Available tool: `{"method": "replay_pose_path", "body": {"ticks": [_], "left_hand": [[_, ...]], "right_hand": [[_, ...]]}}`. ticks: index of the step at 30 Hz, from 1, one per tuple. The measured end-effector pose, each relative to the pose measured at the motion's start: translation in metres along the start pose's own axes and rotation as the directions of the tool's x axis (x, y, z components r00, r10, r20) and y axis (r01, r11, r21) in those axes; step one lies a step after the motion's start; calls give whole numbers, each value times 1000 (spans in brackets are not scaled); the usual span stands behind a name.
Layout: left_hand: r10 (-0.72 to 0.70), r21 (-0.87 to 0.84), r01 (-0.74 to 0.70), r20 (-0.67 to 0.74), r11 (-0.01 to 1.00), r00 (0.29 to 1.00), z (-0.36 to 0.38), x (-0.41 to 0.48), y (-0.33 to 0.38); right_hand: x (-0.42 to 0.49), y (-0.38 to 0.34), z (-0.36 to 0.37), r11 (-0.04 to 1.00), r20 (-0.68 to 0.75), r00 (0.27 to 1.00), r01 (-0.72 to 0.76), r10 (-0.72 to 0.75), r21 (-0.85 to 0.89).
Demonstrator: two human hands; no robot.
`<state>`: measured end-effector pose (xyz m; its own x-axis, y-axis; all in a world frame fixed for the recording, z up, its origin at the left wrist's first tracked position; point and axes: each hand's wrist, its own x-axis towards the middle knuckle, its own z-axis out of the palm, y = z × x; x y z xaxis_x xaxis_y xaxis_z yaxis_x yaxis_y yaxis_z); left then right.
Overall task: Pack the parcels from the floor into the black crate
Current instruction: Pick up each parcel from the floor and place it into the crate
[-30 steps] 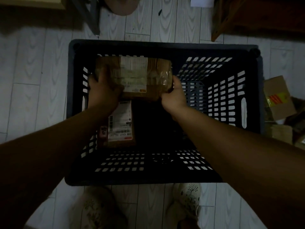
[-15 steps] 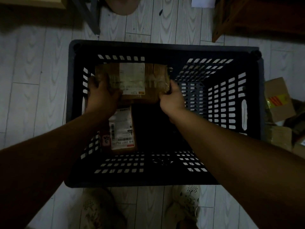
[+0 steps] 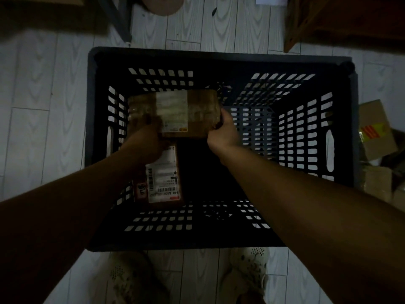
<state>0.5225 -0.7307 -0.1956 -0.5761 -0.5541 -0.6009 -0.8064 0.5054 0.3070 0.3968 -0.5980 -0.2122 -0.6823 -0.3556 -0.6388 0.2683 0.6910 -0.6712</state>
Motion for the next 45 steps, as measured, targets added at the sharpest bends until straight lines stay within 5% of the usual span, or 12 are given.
{"method": "replay_pose_path", "body": {"ticks": [4,8,13,17,21,27,29,37,45], "left_hand": [[27,163,-31,25,986,999,9,10,-8],[8,81,-9,15,997,1000,10,21,-15],[-3,158,-2,29,987,1000,15,19,-20],[55,186,-38,-85,982,995,16,-10,-13],[40,376,-84,122,923,992,33,-51,-23],[5,421,-73,161,904,987,28,-53,-28],[-18,422,-54,166,905,986,20,-59,-20],[-21,356,-33,146,934,989,-97,-168,31],[-230,122,217,102,969,968,-211,-354,94]], "right_hand": [[10,9,16,990,-30,991,-129,130,58],[12,5,22,997,-125,992,32,-23,77],[4,16,25,1000,112,994,-4,6,-12],[-22,24,25,973,104,981,-178,164,145],[-81,55,61,909,513,757,-393,404,-136],[-83,40,77,902,502,763,-247,407,-355],[-89,24,54,908,555,739,-190,382,-373],[-171,-79,-91,910,428,861,-91,276,-405],[-319,-201,-236,932,419,901,53,110,-359]]}}
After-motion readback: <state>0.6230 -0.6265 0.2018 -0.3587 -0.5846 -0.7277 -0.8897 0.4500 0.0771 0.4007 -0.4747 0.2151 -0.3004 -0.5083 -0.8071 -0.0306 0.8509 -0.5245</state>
